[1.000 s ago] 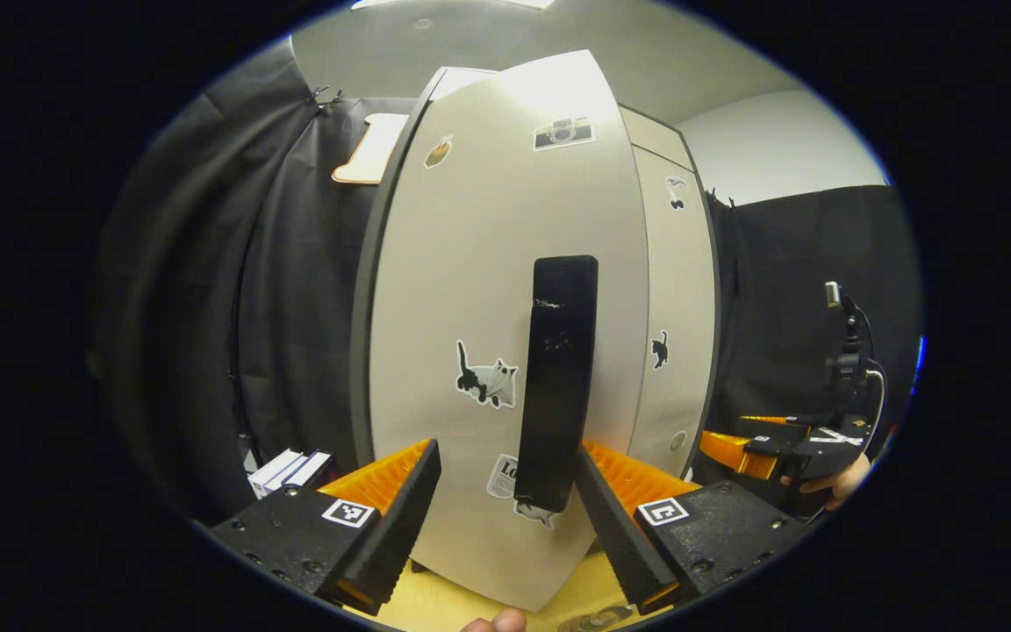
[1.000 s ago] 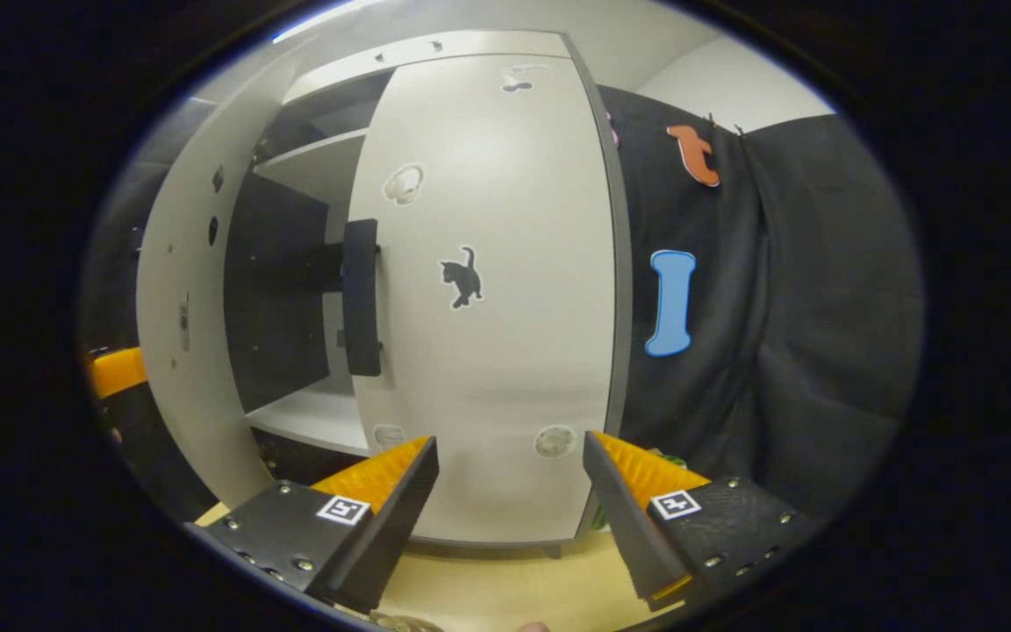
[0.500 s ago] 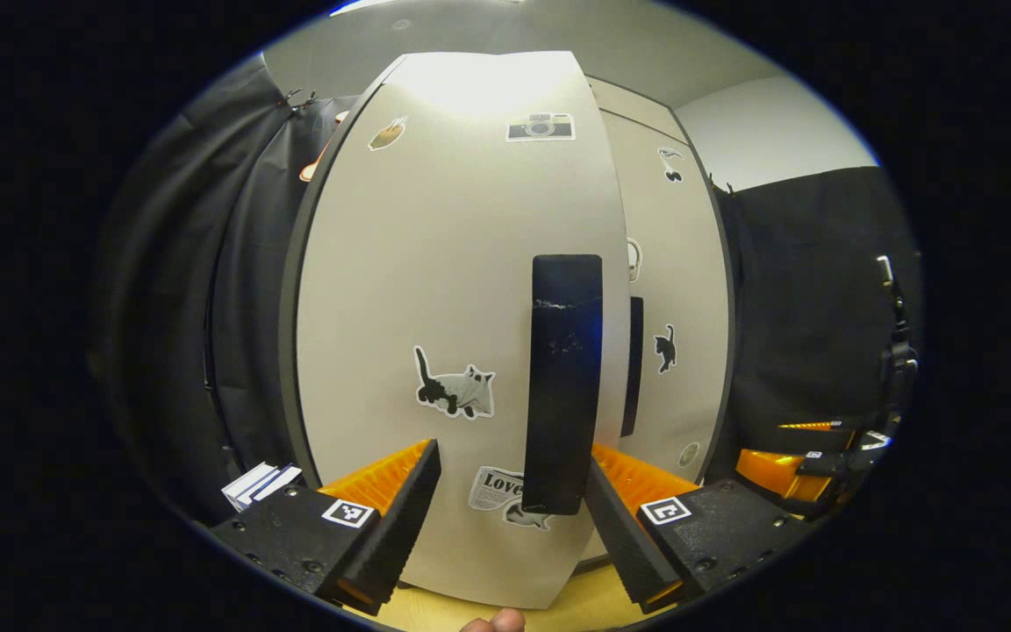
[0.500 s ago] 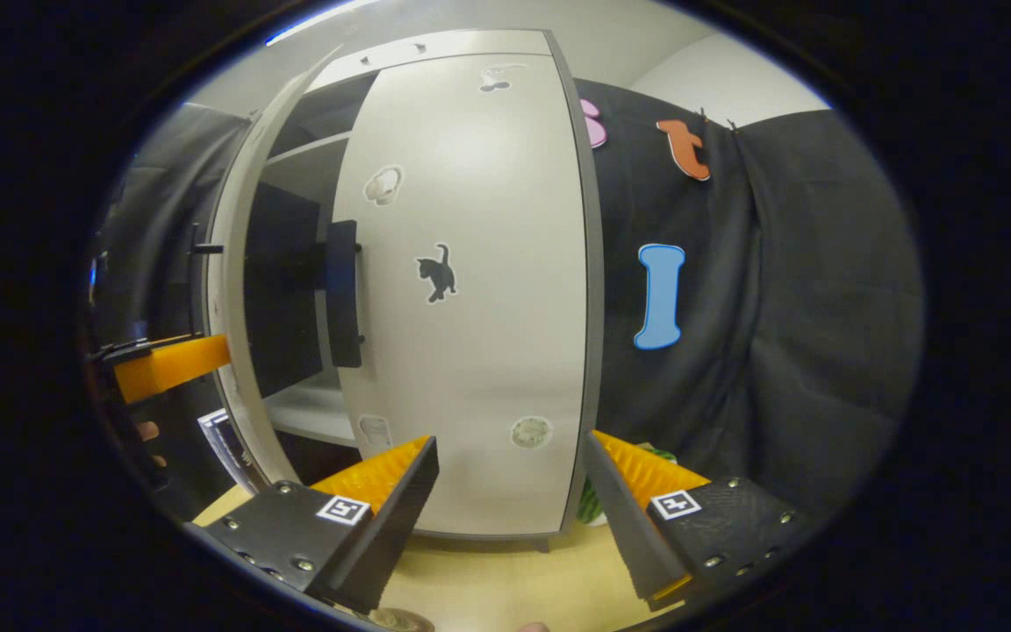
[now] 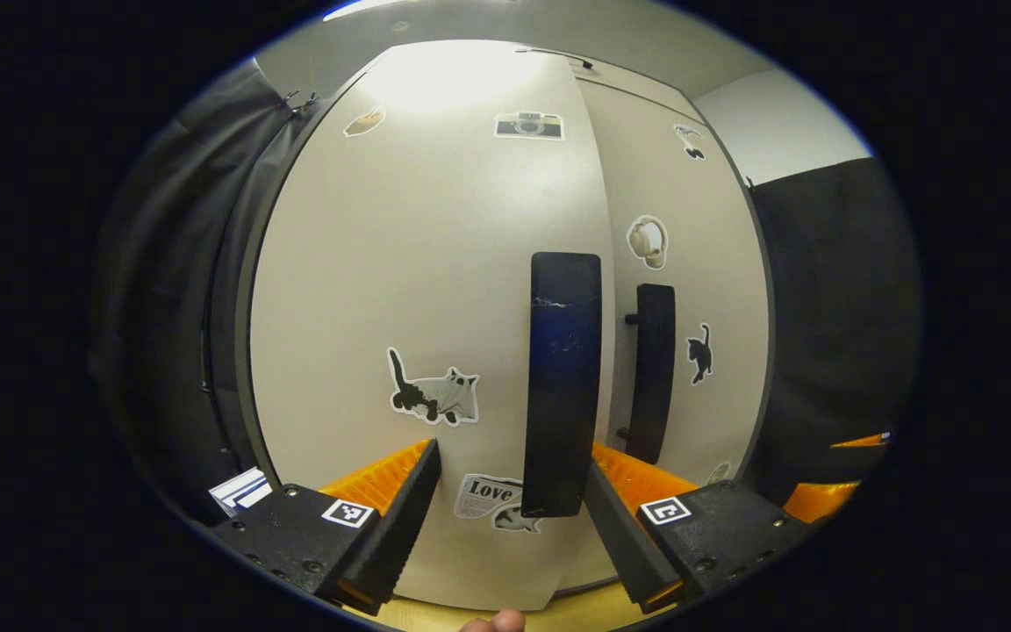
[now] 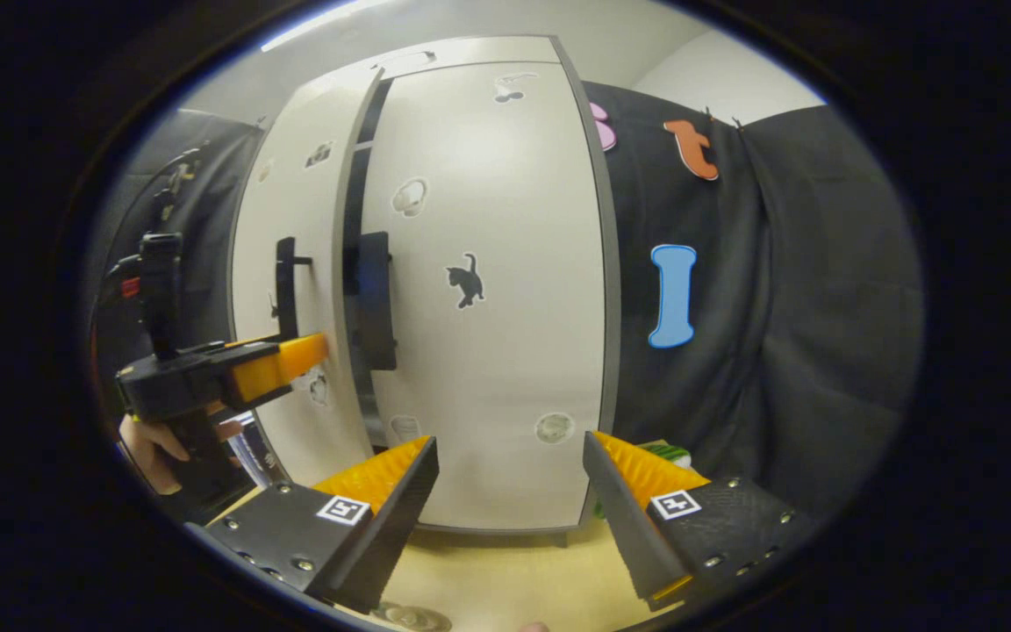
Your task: Grasp the bottle in the cabinet with the left hand and place it on the coaster, then close the right door with the right hand and the left door with the left hand.
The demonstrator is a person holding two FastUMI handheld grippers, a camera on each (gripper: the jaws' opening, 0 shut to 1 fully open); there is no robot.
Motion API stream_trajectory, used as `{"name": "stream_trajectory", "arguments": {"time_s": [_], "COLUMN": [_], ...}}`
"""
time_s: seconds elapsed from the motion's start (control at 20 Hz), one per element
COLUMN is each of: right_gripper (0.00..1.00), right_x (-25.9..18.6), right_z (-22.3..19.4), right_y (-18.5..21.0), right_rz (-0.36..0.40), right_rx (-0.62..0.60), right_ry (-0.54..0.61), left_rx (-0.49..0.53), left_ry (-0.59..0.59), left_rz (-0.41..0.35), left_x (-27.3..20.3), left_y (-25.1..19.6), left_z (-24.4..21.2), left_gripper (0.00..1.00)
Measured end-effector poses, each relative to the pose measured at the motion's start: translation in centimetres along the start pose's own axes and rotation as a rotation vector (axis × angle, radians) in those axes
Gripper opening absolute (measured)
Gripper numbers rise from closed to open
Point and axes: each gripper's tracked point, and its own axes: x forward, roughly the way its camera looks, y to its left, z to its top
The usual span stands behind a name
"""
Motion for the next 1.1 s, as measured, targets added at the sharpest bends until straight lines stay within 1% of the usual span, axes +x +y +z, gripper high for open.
{"name": "stream_trajectory", "arguments": {"time_s": [0.2, 0.35, 0.5, 0.65, 0.85, 1.1], "right_gripper": [1.00, 1.00, 1.00, 1.00, 1.00, 1.00], "right_x": [-1.0, -2.0, -3.1, -4.1, -5.1, -6.0], "right_z": [-0.3, -0.5, -0.2, 0.6, 1.7, 2.8], "right_y": [0.6, 0.8, 0.7, 0.3, 0.1, 1.2], "right_rz": [0.012, 0.015, 0.013, 0.003, -0.014, -0.020], "right_rx": [0.004, 0.018, 0.017, 0.023, 0.029, -0.003], "right_ry": [0.007, 0.011, 0.006, -0.011, -0.033, -0.047], "left_rx": [0.027, 0.030, 0.010, -0.047, -0.011, -0.009], "left_ry": [0.000, -0.001, 0.034, 0.041, 0.031, 0.029], "left_rz": [0.039, 0.069, 0.062, 0.056, 0.070, 0.071], "left_x": [1.4, 2.0, 1.5, -0.7, -4.4, -10.0], "left_y": [0.1, 0.0, -0.3, -0.4, -0.3, -0.7], "left_z": [-0.3, -0.4, -1.1, -0.9, 0.5, 1.9], "left_gripper": [0.95, 0.95, 0.95, 0.95, 0.93, 0.93]}}
